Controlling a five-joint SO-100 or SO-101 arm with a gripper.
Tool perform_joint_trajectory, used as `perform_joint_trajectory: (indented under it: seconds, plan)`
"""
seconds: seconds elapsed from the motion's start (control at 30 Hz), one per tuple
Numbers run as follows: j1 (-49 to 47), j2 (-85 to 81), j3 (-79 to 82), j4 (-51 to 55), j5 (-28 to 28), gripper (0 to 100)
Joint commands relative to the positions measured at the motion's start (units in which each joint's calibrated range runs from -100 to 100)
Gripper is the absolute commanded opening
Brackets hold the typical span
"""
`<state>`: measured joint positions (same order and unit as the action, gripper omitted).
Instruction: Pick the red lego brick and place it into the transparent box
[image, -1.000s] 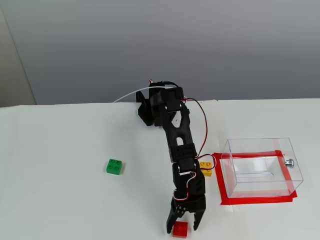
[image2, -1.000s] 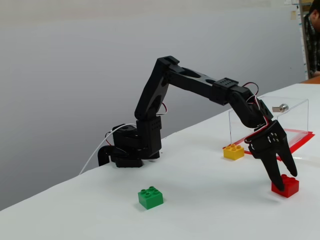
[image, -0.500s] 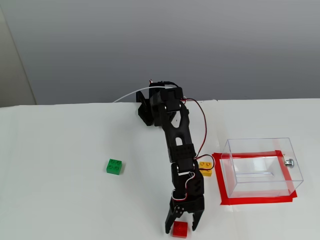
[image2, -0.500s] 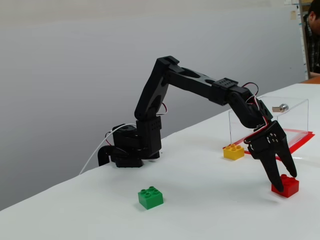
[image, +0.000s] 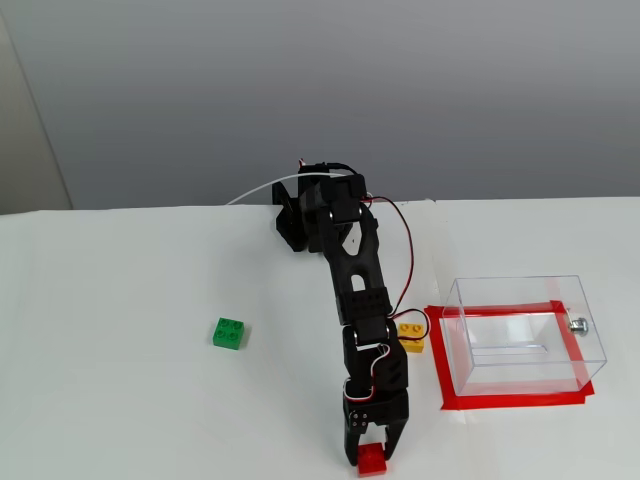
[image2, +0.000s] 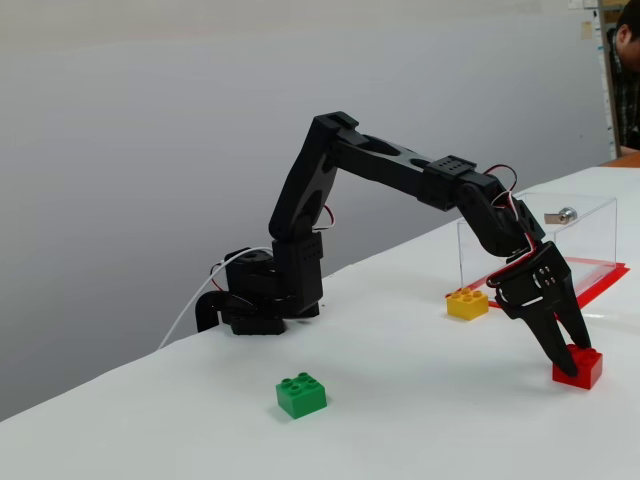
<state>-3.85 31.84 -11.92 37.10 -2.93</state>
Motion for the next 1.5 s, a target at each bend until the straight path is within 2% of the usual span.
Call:
perform_joint_trajectory:
  seconds: [0.0, 0.33, 0.5, 0.8, 1.47]
  plan:
    - [0.6, -0.3, -1.3, 0.3, -0.1, 14]
    - [0.6, -1.1, -1.3, 0.3, 0.2, 14]
    - [0.6, -1.8, -2.0, 0.3, 0.3, 10]
    - [0.1, -9.4, -1.3, 0.3, 0.4, 10]
    - [-5.5, -40.9, 15.7, 0.9, 4.6, 10]
